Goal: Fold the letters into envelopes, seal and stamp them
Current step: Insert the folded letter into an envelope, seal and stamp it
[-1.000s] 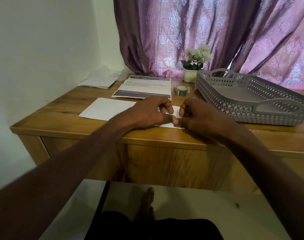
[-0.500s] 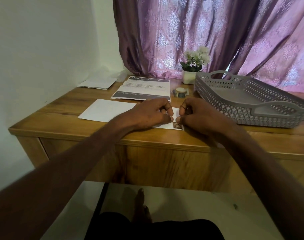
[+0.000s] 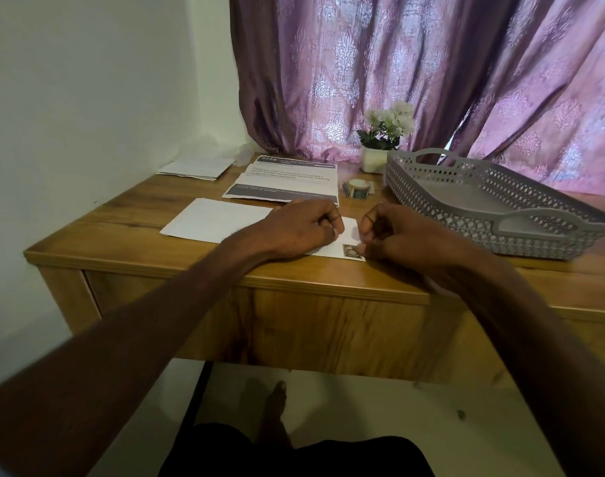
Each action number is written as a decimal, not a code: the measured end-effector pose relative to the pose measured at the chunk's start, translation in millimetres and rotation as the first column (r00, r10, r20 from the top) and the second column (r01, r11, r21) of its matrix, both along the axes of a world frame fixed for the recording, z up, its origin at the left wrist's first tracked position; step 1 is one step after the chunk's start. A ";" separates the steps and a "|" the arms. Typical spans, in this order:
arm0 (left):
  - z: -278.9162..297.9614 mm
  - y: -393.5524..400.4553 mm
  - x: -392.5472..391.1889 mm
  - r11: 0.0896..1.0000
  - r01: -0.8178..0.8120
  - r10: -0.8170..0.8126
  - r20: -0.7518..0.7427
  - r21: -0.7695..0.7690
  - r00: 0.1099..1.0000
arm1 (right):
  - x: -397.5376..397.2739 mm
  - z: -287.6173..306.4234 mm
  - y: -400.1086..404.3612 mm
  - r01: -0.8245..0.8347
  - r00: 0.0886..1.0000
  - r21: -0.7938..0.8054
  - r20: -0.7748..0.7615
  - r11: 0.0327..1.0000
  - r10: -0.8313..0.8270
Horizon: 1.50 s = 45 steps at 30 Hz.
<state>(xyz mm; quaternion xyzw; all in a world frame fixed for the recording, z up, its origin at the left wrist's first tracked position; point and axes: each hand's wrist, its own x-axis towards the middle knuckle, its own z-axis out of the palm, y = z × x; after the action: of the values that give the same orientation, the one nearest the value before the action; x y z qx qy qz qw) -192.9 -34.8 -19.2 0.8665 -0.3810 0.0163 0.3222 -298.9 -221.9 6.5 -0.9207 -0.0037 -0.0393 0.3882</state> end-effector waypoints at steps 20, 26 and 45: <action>1.7 -2.0 -8.6 0.999 -0.031 0.026 0.130 0.037 0.991 | -1.9 -0.2 8.7 -0.017 0.999 0.013 -0.035 1.000 0.017; 3.3 -0.3 -27.6 0.976 -0.126 0.184 0.356 -0.180 0.916 | 3.1 -13.6 18.2 0.185 0.971 0.151 0.122 0.971 -0.204; -4.8 112.3 -53.9 0.439 -0.899 0.881 0.198 -0.006 0.429 | 3.0 -29.1 31.8 0.343 0.873 -0.171 0.422 0.924 -0.246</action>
<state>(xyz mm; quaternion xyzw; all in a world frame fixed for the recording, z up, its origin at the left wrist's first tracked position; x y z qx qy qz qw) -246.8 77.5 -24.0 0.9468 0.1071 0.2391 0.1871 -295.9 -190.1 -22.6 -0.9237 0.0551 -0.2811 0.2543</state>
